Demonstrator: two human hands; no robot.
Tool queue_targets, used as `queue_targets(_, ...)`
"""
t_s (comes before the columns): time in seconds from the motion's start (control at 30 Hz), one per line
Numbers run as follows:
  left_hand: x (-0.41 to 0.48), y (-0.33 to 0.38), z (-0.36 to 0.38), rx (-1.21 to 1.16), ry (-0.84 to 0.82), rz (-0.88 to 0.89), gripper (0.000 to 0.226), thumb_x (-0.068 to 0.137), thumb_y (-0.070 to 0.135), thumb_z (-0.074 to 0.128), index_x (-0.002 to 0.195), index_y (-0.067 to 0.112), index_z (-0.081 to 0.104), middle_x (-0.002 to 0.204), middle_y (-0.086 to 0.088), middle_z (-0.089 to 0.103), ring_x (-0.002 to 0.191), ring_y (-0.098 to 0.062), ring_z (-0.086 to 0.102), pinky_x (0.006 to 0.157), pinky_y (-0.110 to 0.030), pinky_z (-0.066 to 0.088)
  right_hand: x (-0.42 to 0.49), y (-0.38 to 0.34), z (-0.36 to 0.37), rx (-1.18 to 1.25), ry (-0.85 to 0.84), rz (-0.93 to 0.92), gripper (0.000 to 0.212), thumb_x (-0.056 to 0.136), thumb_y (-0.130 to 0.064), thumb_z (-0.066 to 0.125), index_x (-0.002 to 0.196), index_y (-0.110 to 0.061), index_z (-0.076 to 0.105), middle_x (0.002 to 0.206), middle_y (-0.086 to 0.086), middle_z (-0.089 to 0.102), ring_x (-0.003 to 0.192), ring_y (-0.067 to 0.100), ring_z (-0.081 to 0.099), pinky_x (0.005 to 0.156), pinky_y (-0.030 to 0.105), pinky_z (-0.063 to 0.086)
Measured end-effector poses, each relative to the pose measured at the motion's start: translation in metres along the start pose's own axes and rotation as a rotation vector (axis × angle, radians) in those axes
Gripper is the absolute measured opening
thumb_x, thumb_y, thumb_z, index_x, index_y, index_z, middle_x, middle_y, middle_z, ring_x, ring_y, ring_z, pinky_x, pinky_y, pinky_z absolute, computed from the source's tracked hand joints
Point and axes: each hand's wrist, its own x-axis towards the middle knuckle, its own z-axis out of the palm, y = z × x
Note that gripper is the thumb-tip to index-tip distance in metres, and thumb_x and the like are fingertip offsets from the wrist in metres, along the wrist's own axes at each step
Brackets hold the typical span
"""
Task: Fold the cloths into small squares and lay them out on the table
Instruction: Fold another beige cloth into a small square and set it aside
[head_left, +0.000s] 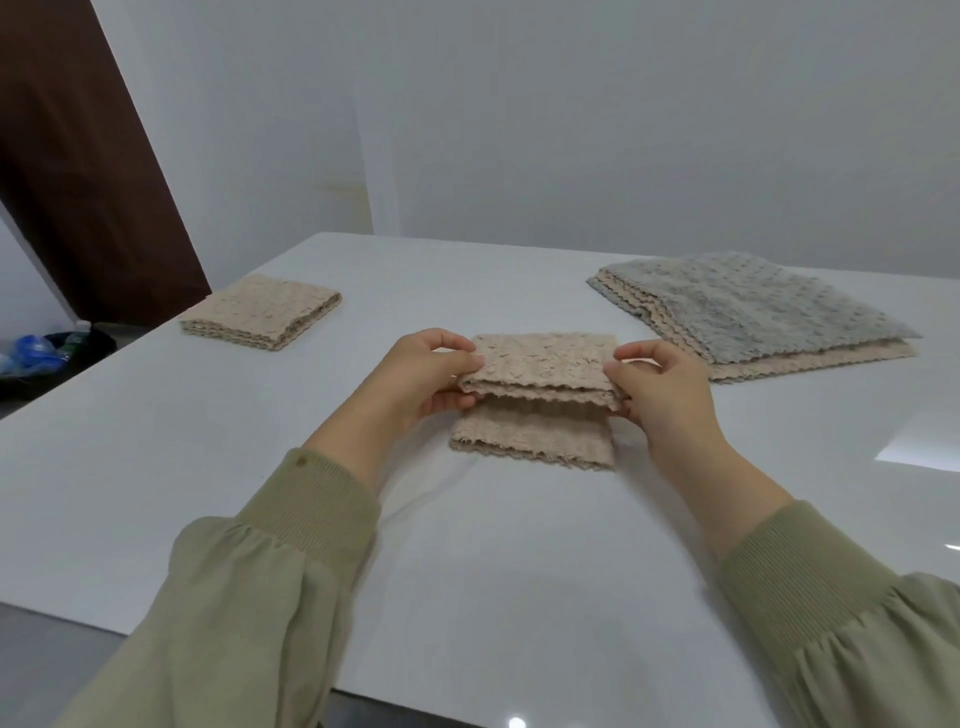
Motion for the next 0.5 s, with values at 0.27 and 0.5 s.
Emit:
queue_targets(0.27, -0.011, -0.007, -0.009, 0.288, -0.104, 0.0, 0.024, 0.086, 0.007, 0.066, 0.107, 0.018, 0.062, 0.045, 0.008, 0.048, 0.054, -0.016, 0.056, 0.059, -0.028, 0.054, -0.022, 0.0, -0.015, -0.243, -0.138, 0.04, 0.019, 0.08, 0.008, 0.057, 0.078, -0.011, 0.056, 0.051, 0.004, 0.053, 0.037, 0.015, 0.049, 0.049, 0.031, 0.049)
queue_targets(0.5, -0.011, -0.007, -0.013, 0.446, -0.092, 0.04, 0.026, 0.084, 0.011, 0.068, 0.107, 0.02, 0.062, 0.055, 0.005, 0.055, 0.053, -0.013, 0.059, 0.053, -0.025, 0.05, -0.02, 0.006, -0.011, -0.412, -0.138, -0.114, 0.018, 0.078, 0.0, 0.06, 0.075, -0.017, 0.057, 0.06, 0.005, 0.055, 0.049, 0.017, 0.05, 0.049, 0.027, 0.04)
